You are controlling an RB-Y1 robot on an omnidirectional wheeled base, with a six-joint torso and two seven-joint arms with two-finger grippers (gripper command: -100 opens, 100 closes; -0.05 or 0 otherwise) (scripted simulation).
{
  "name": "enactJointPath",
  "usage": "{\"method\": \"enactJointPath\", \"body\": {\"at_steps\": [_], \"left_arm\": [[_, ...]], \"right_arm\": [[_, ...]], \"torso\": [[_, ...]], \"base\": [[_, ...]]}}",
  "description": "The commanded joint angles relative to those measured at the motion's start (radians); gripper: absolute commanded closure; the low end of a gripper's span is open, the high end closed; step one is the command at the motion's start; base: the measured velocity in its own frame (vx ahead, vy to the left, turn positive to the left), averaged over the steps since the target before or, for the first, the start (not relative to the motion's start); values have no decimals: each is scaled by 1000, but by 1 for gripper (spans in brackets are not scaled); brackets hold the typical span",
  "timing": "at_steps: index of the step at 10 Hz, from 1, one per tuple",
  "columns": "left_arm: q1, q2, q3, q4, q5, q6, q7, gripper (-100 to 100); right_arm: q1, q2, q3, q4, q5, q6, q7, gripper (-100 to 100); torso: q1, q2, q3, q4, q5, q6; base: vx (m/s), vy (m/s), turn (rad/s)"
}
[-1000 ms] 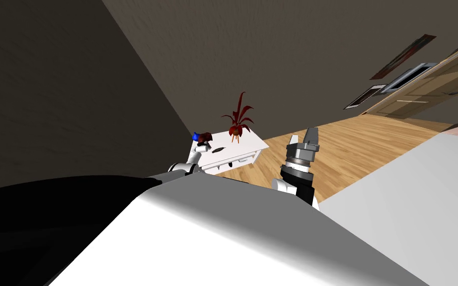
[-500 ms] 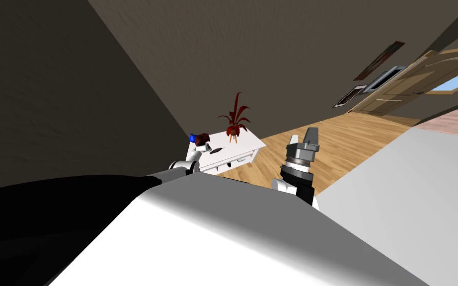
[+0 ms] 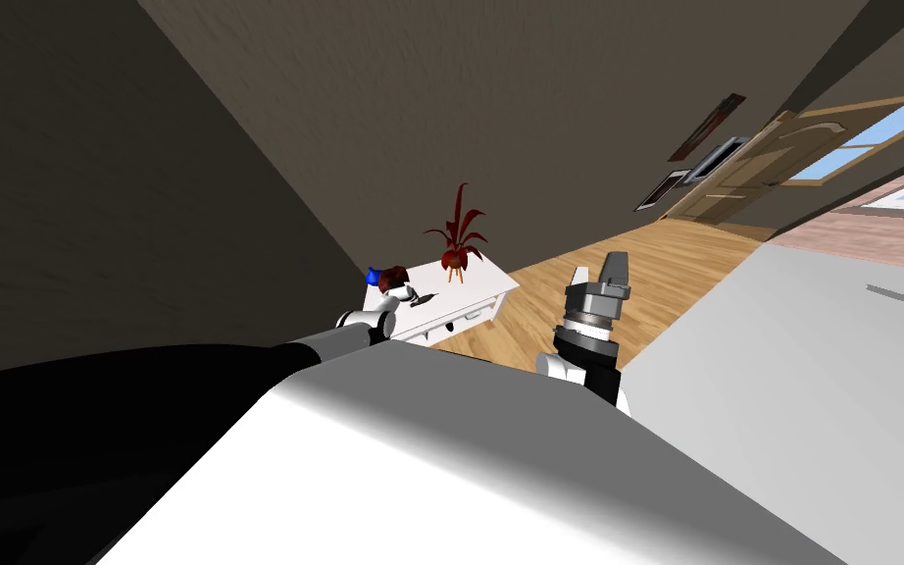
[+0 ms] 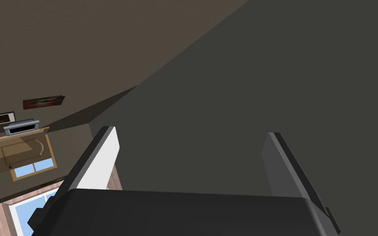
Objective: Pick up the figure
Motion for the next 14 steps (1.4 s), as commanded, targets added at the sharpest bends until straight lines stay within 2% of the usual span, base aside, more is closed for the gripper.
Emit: {"method": "enactJointPath", "body": {"at_steps": [1, 3, 5, 6, 7, 10, 13, 14], "left_arm": [[-9, 1, 9, 18, 5, 50, 6, -100], [-38, 7, 20, 80, 19, 100, 3, -100], [-38, 7, 20, 105, 19, 100, 3, -100], [-38, 7, 20, 82, 19, 100, 3, -100], [-58, 13, 27, 131, 28, 139, -2, -100], [-66, 17, 33, 183, 36, 179, -9, -100], [-64, 17, 33, 42, 36, 193, -9, -100], [-66, 17, 33, 90, 36, 179, -9, -100]], "right_arm": [[0, 0, 0, 0, 0, 0, 0, 0], [0, 0, 0, 0, 0, 0, 0, 0], [0, 0, 0, 0, 0, 0, 0, 0], [0, 0, 0, 0, 0, 0, 0, 0], [0, 0, 0, 0, 0, 0, 0, 0], [0, 0, 0, 0, 0, 0, 0, 0], [0, 0, 0, 0, 0, 0, 0, 0], [0, 0, 0, 0, 0, 0, 0, 0]], "torso": [[0, 0, 0, 0, 0, 0], [1, -1, 0, 0, 0, 0], [1, -2, -1, -1, 0, 0], [0, 0, 0, 0, 0, 0], [-1, 1, 1, 0, 0, 0], [3, -3, -2, -1, 0, 0], [0, 0, 0, 0, 0, 0], [-1, 1, 1, 0, 0, 0]], "base": [[28, 18, -98], [44, 43, -159], [34, 19, -8], [0, -5, 13], [44, 17, -149], [69, 53, -91], [11, 14, 1], [-5, -7, -7]]}}
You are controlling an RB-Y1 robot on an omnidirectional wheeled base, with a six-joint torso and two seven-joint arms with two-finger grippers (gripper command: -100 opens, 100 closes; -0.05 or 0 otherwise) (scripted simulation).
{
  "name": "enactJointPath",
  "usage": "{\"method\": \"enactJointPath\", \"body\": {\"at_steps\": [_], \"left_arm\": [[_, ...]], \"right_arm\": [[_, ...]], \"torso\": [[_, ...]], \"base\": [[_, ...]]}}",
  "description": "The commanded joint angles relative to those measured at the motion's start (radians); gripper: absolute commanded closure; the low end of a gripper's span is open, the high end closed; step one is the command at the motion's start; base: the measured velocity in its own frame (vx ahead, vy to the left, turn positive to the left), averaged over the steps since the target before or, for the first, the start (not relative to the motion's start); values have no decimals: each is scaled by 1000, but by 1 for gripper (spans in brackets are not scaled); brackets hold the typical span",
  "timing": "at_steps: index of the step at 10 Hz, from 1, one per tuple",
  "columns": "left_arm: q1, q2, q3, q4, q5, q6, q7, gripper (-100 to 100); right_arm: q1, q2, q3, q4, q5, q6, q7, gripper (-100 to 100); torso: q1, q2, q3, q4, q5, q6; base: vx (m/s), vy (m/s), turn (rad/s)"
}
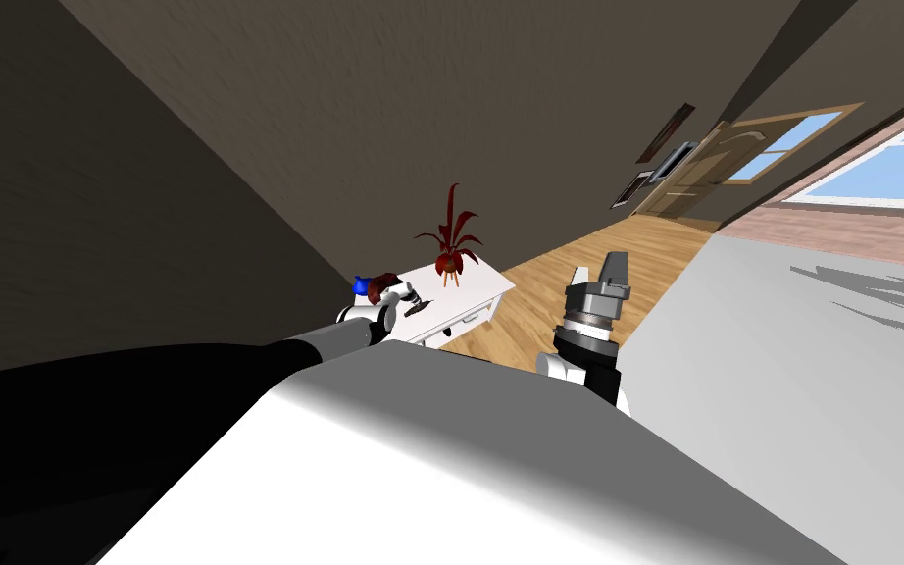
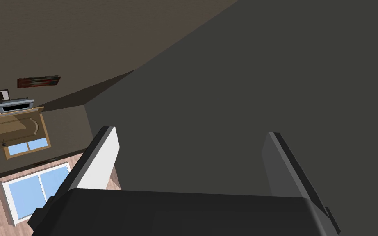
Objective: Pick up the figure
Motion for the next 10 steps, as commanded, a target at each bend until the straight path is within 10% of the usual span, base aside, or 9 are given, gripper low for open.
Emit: {"method": "enactJointPath", "body": {"at_steps": [1, 7, 8, 9, 10], "left_arm": [[-4, 5, 3, 50, 6, -13, -11, -100], [-16, 6, -7, 119, 2, -34, -20, -100], [-16, 5, -9, 120, 1, -39, -22, 0], [3, -12, -9, 127, 1, -69, -26, -100], [7, -15, -9, 128, 1, -76, -27, -100]], "right_arm": [[0, 0, 0, 0, 0, 0, 0, 0], [0, 0, 0, 0, 0, 0, 0, 0], [0, 0, 0, 0, 0, 0, 0, 0], [0, 0, 0, 0, 0, 0, 0, 0], [0, 0, 0, 0, 0, 0, 0, 0]], "torso": [[0, 0, 0, 0, 0, 0], [-1, 2, 1, 0, 0, 0], [-1, 1, 1, 1, 0, 0], [0, 0, 0, 0, 0, 0], [1, -2, -1, 0, 0, 0]], "base": [[-5, -5, 4], [-10, -6, -9], [0, 0, 0], [45, 13, 6], [80, 30, 6]]}}
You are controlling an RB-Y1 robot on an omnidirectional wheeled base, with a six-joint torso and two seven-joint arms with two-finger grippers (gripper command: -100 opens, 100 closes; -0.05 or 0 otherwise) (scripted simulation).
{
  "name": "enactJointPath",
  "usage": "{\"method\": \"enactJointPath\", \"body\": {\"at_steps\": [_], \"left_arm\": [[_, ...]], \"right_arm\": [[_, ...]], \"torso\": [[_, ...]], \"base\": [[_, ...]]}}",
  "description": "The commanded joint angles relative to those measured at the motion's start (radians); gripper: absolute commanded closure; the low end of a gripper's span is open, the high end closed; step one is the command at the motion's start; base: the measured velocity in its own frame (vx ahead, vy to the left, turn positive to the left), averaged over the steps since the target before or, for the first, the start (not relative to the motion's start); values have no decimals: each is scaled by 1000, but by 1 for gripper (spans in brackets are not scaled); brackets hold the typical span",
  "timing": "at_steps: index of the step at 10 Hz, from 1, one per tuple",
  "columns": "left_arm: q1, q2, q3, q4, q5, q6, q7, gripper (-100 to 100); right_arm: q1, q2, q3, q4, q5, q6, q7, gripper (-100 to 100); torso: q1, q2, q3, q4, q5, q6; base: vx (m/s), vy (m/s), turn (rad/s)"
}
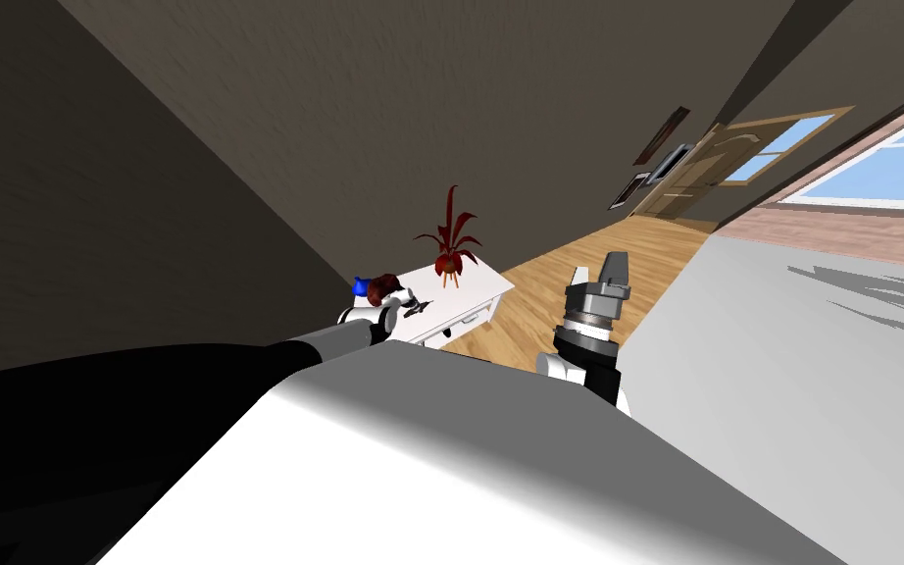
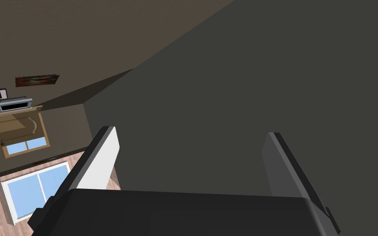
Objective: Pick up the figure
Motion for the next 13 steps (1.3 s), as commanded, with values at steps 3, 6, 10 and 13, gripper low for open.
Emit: {"method": "enactJointPath", "body": {"at_steps": [3, 6, 10, 13], "left_arm": [[7, -13, -2, 12, -4, -24, 1, -100], [7, -14, -3, 12, -4, -27, 1, 100], [-20, 8, 0, 23, 1, -2, -1, 100], [-33, 15, 2, 42, 3, -8, -8, 100]], "right_arm": [[0, 0, 0, 0, 0, 0, 0, 0], [0, 0, 0, 0, 0, 0, 0, 0], [0, 0, 0, 0, 0, 0, 0, 0], [0, 0, 0, 0, 0, 0, 0, 0]], "torso": [[0, 1, 0, 0, 0, 0], [-1, 3, 2, 1, 0, 0], [-1, 3, 2, 0, 0, 0], [-3, 8, 5, 1, -1, 0]], "base": [[44, 20, 0], [0, 0, 0], [-16, -5, -2], [-59, -29, 0]]}}
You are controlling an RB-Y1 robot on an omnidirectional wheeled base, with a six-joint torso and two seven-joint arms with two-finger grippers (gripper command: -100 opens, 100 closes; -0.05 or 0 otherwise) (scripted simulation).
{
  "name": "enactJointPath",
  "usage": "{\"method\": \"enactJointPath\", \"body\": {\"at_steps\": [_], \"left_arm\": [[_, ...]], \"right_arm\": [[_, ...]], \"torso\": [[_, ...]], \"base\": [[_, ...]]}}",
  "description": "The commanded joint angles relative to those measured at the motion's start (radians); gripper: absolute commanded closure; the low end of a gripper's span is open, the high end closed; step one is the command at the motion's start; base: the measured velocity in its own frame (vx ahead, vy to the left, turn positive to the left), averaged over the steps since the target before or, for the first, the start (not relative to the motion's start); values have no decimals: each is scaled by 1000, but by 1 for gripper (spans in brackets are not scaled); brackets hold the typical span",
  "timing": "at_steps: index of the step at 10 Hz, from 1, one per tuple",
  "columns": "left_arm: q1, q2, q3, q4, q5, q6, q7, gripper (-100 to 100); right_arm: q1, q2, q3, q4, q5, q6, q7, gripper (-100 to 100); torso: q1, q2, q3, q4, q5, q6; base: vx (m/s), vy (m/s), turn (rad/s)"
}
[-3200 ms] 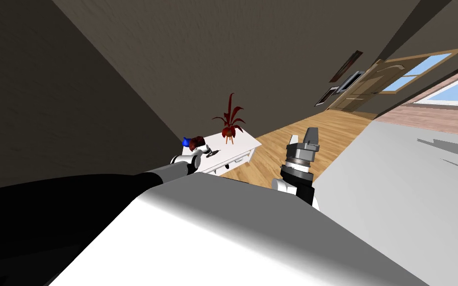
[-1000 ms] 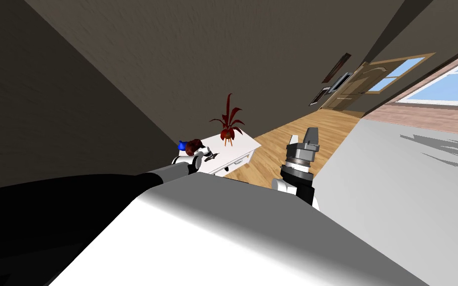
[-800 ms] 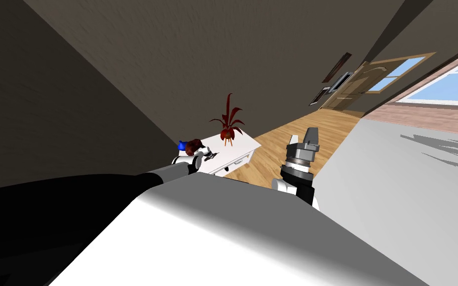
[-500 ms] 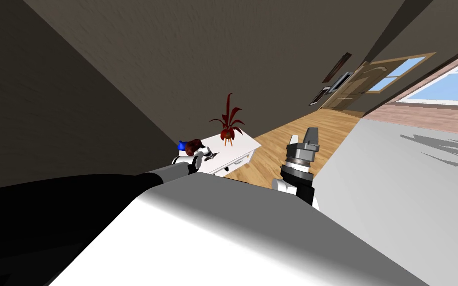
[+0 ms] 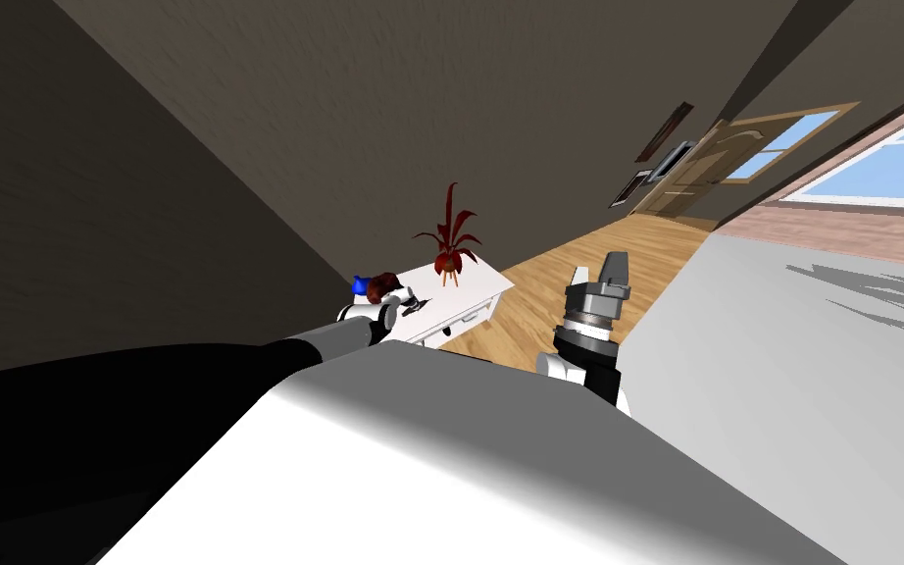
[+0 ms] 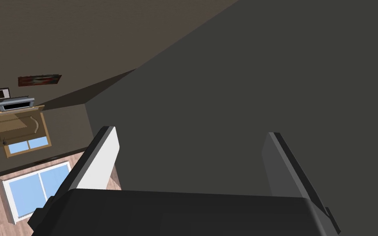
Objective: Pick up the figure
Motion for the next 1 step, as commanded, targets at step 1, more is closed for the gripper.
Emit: {"method": "enactJointPath", "body": {"at_steps": [1], "left_arm": [[0, 0, 0, 0, 0, 0, 0, 0]], "right_arm": [[0, 0, 0, 0, 0, 0, 0, 0]], "torso": [[0, 0, 0, 0, 0, 0]], "base": [[-6, -3, 1]]}}
